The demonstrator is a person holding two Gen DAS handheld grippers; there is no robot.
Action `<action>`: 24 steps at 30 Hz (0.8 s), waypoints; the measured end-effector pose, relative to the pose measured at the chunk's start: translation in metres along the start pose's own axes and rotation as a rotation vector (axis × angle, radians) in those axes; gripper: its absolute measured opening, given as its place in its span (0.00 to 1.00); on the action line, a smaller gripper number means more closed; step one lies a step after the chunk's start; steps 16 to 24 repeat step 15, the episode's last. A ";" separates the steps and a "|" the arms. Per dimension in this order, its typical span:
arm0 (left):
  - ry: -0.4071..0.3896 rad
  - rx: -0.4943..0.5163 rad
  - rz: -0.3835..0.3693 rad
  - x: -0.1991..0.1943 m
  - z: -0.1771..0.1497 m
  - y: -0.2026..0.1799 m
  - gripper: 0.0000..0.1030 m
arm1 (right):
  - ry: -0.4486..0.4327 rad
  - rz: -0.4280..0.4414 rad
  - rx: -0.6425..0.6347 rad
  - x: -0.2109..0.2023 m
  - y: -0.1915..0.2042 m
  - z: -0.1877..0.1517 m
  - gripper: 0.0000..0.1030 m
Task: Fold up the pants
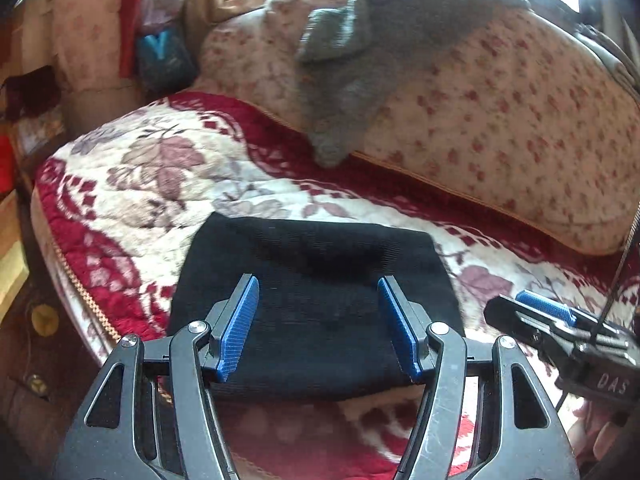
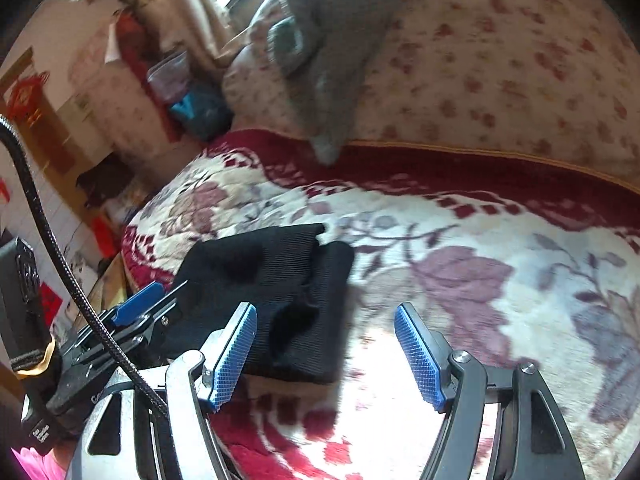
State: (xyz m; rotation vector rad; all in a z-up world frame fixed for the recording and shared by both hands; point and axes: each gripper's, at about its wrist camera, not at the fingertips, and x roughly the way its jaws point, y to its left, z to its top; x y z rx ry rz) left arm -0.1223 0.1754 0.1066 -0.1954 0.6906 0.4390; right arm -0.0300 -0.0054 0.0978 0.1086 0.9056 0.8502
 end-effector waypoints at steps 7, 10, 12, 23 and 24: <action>-0.042 -0.017 0.034 0.002 -0.003 0.015 0.59 | 0.022 0.015 -0.048 0.014 0.024 0.004 0.67; -0.022 -0.022 0.019 0.002 -0.003 0.013 0.59 | 0.019 0.010 -0.054 0.012 0.026 0.003 0.67; -0.006 -0.024 0.009 0.002 -0.001 0.008 0.59 | 0.014 0.002 -0.050 0.009 0.022 0.003 0.67; 0.000 -0.023 0.001 -0.001 -0.001 0.000 0.59 | 0.001 -0.012 -0.015 0.000 0.009 0.002 0.67; 0.000 -0.023 0.001 -0.001 -0.001 0.000 0.59 | 0.001 -0.012 -0.015 0.000 0.009 0.002 0.67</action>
